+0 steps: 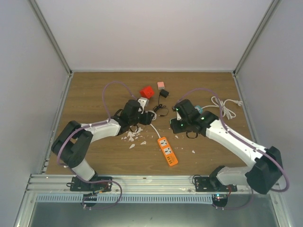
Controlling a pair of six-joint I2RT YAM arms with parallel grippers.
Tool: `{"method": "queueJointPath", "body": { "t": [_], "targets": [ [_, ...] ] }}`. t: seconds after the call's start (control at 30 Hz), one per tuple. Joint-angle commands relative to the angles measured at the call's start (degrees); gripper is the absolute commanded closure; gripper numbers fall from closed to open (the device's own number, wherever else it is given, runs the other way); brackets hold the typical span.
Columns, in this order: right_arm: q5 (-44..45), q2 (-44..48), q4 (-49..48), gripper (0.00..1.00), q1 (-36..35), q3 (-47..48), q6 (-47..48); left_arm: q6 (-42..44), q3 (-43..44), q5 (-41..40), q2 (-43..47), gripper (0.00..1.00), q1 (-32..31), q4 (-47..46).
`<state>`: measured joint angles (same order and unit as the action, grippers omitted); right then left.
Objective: Insert the plug
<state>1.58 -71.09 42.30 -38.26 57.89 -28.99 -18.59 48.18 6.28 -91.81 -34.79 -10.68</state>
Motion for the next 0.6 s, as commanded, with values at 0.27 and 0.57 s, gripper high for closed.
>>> {"method": "queueJointPath", "body": {
  "t": [0.27, 0.57],
  "targets": [
    [-6.6, -8.6, 16.1, 1.00, -4.6, 6.5, 8.3, -4.0, 1.2, -18.2, -6.9, 0.36, -1.2, 7.9],
    [-8.6, -11.7, 13.1, 1.00, -5.5, 3.1, 9.8, -5.1, 3.8, -20.8, -13.2, 0.38, -1.2, 7.8]
  ]
}}
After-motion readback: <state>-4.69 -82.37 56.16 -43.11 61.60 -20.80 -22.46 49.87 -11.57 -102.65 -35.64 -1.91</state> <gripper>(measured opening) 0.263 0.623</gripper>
